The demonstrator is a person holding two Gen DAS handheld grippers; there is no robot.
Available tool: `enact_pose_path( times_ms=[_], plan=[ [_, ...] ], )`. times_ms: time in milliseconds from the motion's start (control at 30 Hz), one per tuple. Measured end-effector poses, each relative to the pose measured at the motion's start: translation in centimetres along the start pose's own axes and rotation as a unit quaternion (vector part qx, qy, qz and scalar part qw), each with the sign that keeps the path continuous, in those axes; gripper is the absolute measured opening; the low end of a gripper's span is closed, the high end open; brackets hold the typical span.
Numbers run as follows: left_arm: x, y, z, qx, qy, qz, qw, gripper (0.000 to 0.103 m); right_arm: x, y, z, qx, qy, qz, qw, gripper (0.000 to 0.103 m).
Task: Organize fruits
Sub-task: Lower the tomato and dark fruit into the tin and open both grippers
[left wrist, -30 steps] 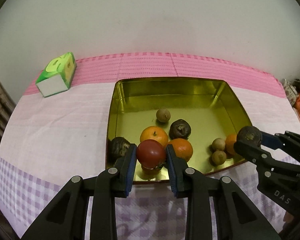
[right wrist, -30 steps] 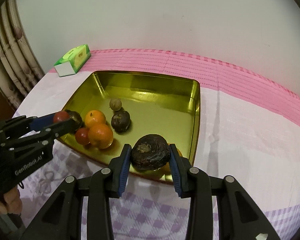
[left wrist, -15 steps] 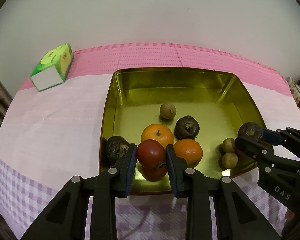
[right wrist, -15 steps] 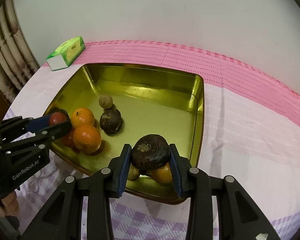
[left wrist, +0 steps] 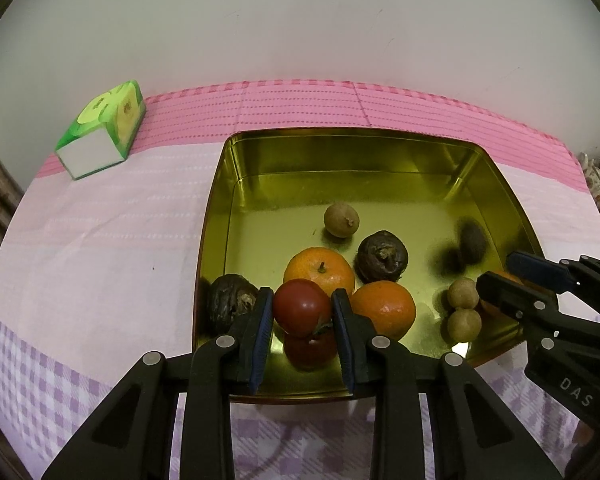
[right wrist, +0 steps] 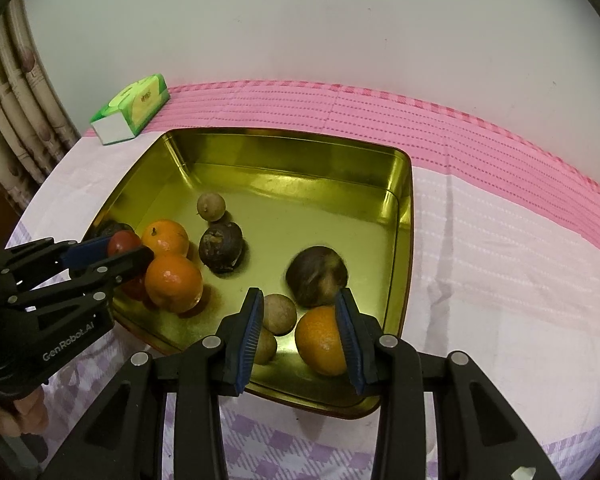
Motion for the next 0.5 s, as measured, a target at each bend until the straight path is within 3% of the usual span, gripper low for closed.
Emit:
enact_pose_path(
  times_ms=[500],
  plan=[
    [2.0, -0.7, -0.3, -0.005, 0.013, -0.012, 0.9998, 0.036, 3.2, -1.0, 0.1, -0.016, -0.012, -0.024, 1.000, 0.058]
  ],
)
Point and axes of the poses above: each gripper's, at about its wrist camera, not at the fingertips, and x roughly against the way its jaws point, z to its left, y to its top, the point moved 4 cm from there along -x, roughly the way its jaws point, and after that the axes turned 5 degrees about z, right-handed, at the moved point
